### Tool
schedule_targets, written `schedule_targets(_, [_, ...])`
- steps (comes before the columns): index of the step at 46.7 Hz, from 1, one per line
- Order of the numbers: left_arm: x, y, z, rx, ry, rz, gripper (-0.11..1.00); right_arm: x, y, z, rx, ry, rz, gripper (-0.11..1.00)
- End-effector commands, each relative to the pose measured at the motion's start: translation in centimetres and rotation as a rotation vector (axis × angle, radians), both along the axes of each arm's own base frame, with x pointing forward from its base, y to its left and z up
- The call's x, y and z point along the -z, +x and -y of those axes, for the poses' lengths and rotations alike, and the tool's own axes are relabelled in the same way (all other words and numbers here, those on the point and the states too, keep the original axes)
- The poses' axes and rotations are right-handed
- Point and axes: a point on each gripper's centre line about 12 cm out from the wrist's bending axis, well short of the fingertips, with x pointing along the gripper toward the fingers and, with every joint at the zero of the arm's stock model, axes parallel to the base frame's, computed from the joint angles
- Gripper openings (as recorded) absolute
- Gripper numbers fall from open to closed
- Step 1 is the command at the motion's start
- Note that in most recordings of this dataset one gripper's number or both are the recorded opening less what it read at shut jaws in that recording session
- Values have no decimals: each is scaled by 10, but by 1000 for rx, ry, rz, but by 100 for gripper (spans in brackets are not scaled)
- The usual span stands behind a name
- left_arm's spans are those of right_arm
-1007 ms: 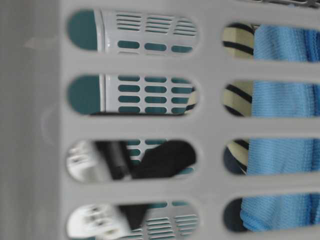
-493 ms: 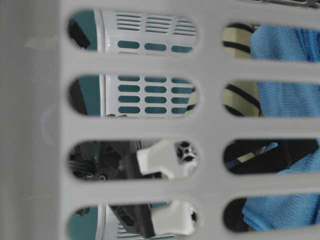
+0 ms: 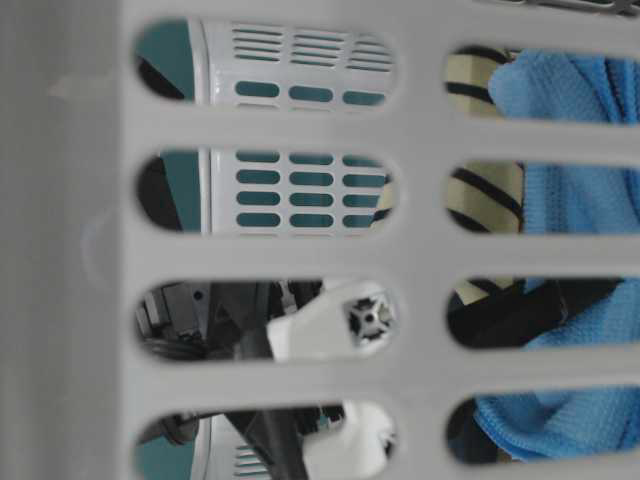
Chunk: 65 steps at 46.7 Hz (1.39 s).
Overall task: Pick up the blue cloth from the shopping basket with the left arm.
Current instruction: 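Lower the open left gripper into the basket onto the blue cloth, then close the left gripper on the blue cloth's edge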
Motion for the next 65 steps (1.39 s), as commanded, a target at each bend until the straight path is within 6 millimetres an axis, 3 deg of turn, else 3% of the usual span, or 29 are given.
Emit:
schedule_targets(1, [-23, 4, 0, 2, -6, 53, 14, -7, 2, 0, 0, 3, 18, 78])
schedule_targets(6, [-46, 5, 1, 2, -12, 90, 14, -7, 2, 0, 0, 3, 20, 78])
schedule_targets(14, [-107, 1, 0, -3, -23, 146, 14, -7, 1, 0, 1, 6, 20, 77])
schedule_targets(28, [-210, -29, -9, -20, -26, 179, 14, -7, 1, 0, 2, 8, 23, 77])
schedule_targets(33, [-234, -36, -11, -23, -34, 216, 14, -7, 1, 0, 2, 8, 23, 77])
schedule_targets(65, [-237, -37, -21, -45, -30, 222, 14, -7, 1, 1, 7, 6, 23, 77])
